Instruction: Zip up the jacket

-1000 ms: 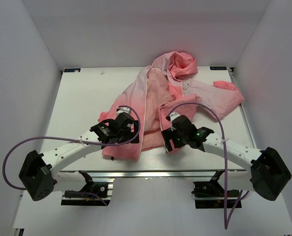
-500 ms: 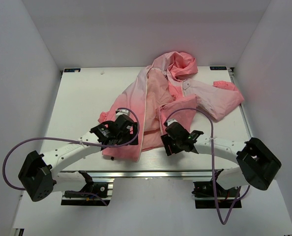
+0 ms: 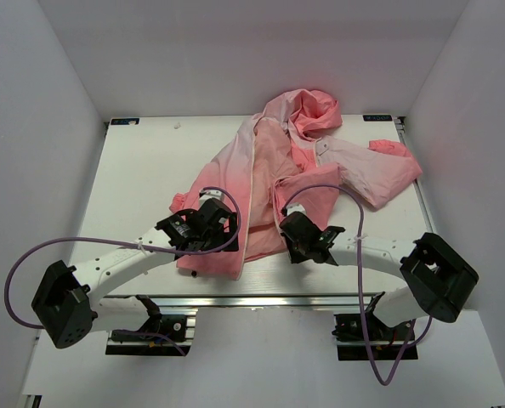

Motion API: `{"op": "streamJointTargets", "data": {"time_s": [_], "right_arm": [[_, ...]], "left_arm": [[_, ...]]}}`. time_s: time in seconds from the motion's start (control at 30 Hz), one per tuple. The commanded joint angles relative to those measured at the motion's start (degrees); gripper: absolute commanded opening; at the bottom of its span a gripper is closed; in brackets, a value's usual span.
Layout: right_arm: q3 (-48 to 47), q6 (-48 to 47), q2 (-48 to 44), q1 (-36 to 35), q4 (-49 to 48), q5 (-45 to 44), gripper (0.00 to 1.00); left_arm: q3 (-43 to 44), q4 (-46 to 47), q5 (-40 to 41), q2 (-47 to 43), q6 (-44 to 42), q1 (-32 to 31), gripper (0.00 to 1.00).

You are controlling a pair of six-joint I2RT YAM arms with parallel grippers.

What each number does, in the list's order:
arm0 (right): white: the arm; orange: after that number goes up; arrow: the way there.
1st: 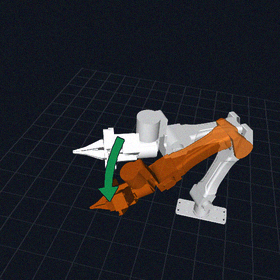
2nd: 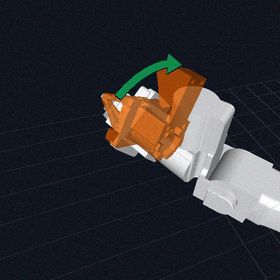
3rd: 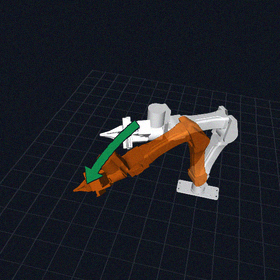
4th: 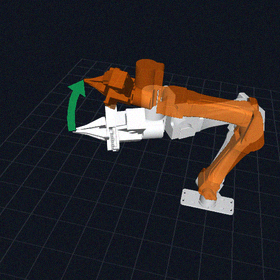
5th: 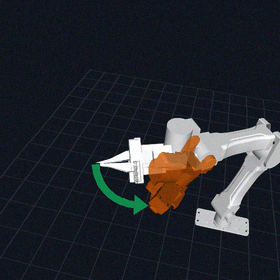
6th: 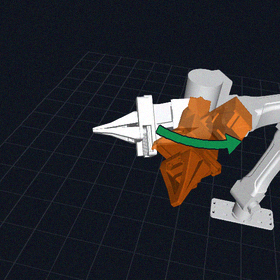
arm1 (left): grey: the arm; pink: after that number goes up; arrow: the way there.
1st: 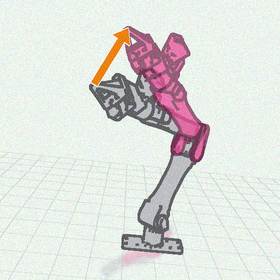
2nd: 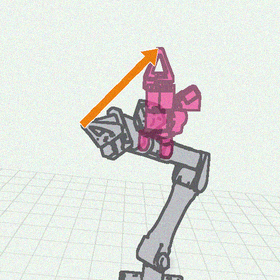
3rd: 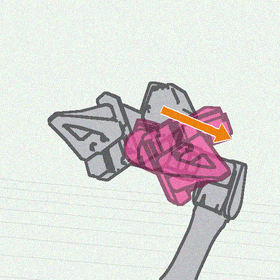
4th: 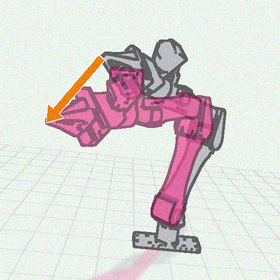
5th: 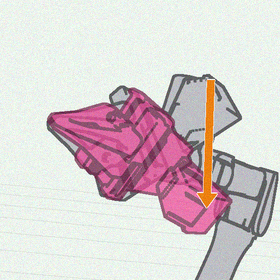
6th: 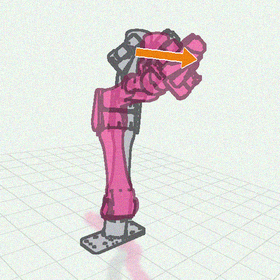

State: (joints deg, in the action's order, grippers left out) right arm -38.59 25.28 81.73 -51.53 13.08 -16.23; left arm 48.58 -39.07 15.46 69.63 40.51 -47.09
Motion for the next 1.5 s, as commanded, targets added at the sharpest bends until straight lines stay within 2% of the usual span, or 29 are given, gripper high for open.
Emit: {"op": "streamJointTargets", "data": {"time_s": [0.0, 0.03, 0.1, 0.13, 0.3, 0.47, 0.53, 0.83, 0.87, 0.93, 1.07, 1.33, 1.47], "right_arm": [[2.29, 0.04, 1.85, -0.59, 2.30, 4.18, 0.05], [2.55, -0.31, 1.24, -0.59, 1.78, 5.49, 0.05], [2.64, -0.75, 0.80, -0.59, 1.42, 6.64, 0.23], [2.64, -0.93, 0.62, -0.59, 1.33, 7.43, 0.27], [2.64, -0.84, -0.52, -0.50, 0.81, 9.46, 0.33], [2.64, -0.93, -2.89, -0.33, -0.69, 13.15, 0.50], [2.82, -0.76, -3.86, -0.07, -1.48, 14.03, 0.50], [3.52, 0.39, -2.72, 0.73, -2.09, 13.94, 0.41], [3.43, 0.47, -2.46, 0.81, -2.10, 13.94, 0.33], [2.73, 0.82, -1.49, 0.81, -1.31, 12.55, 0.25], [2.20, 1.27, -0.87, 0.81, -0.07, 10.69, 0.00], [2.64, 1.88, -7.81, 1.25, 1.33, 7.88, 0.00], [3.25, 1.97, -9.92, 1.69, 1.68, 7.53, 0.00]], "left_arm": [[0.64, -0.31, -0.17, -0.98, 0.27, -0.19, 0.98], [0.55, -0.22, -0.43, -0.90, 0.18, -0.11, 0.98], [0.55, -0.22, -0.70, -0.81, 0.18, -0.19, 0.98], [0.47, -0.13, -0.79, -0.81, 0.09, -0.11, 0.98], [0.20, -0.04, -1.22, -0.63, 0.09, -0.11, 0.98], [-0.50, 1.01, -2.63, -0.37, 0.36, -0.11, 0.98], [-0.59, 1.19, -2.98, -0.11, 0.36, -0.19, 0.98], [-0.59, 1.01, -3.51, 0.51, 0.01, -0.19, 0.98], [-0.59, 0.84, -3.51, 0.51, 0.01, -0.11, 0.98], [-0.41, 0.57, -3.60, 0.77, 0.01, -0.11, 0.98], [-0.24, -0.13, -5.17, 1.21, -1.31, -0.11, 0.98], [-0.76, -3.12, -13.09, 7.70, -6.32, -0.46, 0.98], [-1.12, -1.89, -13.62, 10.88, -6.32, -1.60, 0.86]]}}
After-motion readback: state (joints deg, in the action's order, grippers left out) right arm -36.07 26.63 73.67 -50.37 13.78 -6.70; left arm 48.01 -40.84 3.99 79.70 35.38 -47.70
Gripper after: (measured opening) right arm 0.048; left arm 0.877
